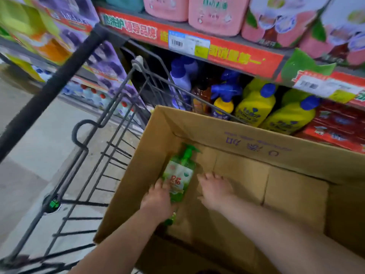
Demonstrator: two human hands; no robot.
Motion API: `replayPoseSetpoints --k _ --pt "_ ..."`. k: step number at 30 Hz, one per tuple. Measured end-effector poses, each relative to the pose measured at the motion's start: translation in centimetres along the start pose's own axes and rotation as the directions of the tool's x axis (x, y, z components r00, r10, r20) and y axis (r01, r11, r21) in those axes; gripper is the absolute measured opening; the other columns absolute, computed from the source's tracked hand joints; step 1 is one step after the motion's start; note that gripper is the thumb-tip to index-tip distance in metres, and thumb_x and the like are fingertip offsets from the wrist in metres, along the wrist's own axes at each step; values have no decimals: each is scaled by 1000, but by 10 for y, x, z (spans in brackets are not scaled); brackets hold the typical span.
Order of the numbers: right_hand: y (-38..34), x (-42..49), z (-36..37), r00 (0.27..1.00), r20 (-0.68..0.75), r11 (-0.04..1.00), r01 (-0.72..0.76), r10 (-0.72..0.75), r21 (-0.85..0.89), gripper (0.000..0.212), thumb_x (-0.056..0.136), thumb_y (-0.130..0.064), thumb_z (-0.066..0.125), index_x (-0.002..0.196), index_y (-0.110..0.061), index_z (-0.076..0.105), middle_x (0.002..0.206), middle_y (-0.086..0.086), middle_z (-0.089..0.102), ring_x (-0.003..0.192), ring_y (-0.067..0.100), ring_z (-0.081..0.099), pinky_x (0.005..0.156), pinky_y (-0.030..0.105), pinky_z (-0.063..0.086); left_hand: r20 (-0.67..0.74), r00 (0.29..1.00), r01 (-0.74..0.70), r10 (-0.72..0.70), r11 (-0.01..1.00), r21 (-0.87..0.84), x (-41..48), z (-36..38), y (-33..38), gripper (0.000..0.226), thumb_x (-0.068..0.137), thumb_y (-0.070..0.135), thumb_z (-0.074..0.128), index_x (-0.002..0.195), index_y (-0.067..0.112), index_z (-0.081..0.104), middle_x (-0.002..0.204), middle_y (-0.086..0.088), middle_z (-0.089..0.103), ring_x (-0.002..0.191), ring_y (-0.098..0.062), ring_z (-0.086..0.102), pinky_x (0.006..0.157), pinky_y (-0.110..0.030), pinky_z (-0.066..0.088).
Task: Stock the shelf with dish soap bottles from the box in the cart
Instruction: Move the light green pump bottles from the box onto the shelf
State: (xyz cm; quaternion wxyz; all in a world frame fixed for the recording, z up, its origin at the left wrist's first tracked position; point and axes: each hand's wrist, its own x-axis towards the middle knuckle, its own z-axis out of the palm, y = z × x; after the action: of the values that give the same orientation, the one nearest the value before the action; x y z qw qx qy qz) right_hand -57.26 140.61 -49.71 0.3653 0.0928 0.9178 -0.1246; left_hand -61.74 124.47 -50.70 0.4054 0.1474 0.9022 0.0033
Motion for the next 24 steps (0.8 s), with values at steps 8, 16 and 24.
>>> replayPoseSetpoints --k 8,16,24 --pt "-18 73 45 972 120 645 -224 202 730 58 80 -44 70 130 -20 53 131 3 59 117 23 58 97 33 48 -49 995 70 -91 945 -319 40 23 -10 94 81 43 66 150 18 7 151 -9 22 141 -29 18 114 -44 26" --pt "-19 95 68 912 220 242 -314 346 918 66 65 -38 85 118 -10 58 112 6 68 98 20 67 76 26 52 120 991 119 -67 852 -510 56 29 -20 81 77 40 72 144 20 30 141 -8 37 131 -27 38 107 -38 36" --pt "-17 75 69 918 276 -5 -287 286 958 48 70 -23 84 110 -13 60 113 8 68 88 19 64 73 27 50 214 976 147 29 639 -755 47 35 -21 80 76 8 74 140 31 31 113 6 58 109 -16 55 94 -35 46"
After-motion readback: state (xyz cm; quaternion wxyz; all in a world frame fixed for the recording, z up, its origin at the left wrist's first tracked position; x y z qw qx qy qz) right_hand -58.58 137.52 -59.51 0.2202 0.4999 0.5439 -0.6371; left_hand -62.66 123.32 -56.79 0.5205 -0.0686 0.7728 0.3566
